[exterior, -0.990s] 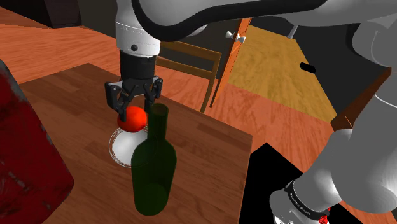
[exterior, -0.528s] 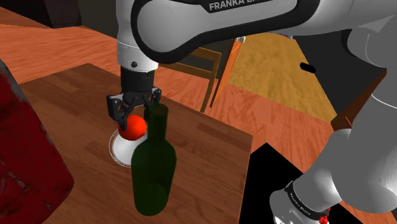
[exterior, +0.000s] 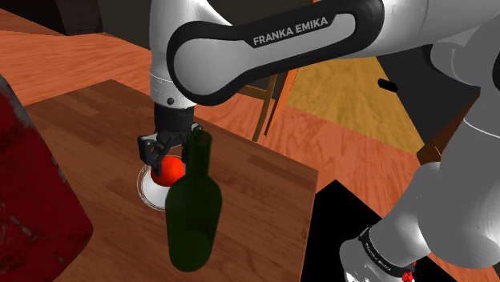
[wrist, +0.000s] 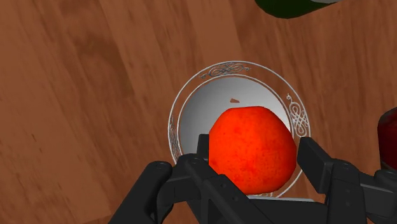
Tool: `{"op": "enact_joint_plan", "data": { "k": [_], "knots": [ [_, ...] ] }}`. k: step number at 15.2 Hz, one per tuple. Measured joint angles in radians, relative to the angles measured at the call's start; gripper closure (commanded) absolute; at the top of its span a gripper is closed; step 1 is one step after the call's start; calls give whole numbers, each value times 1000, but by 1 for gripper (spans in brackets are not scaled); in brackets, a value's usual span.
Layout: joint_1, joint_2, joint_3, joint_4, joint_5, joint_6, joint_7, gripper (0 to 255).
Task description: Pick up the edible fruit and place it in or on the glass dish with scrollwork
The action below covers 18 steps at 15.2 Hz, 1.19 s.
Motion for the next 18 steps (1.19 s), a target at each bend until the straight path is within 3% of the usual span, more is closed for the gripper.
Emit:
{"op": "enact_joint_plan", "data": {
  "k": [5,6,12,18],
  "knots": [
    [0,1,0,-2,0,3,0,255],
    [0,1,0,-2,0,3,0,0],
    [0,1,0,-2,0,3,0,0],
    [-12,-35,-2,74,9,-107,-7,0]
  ]
}}
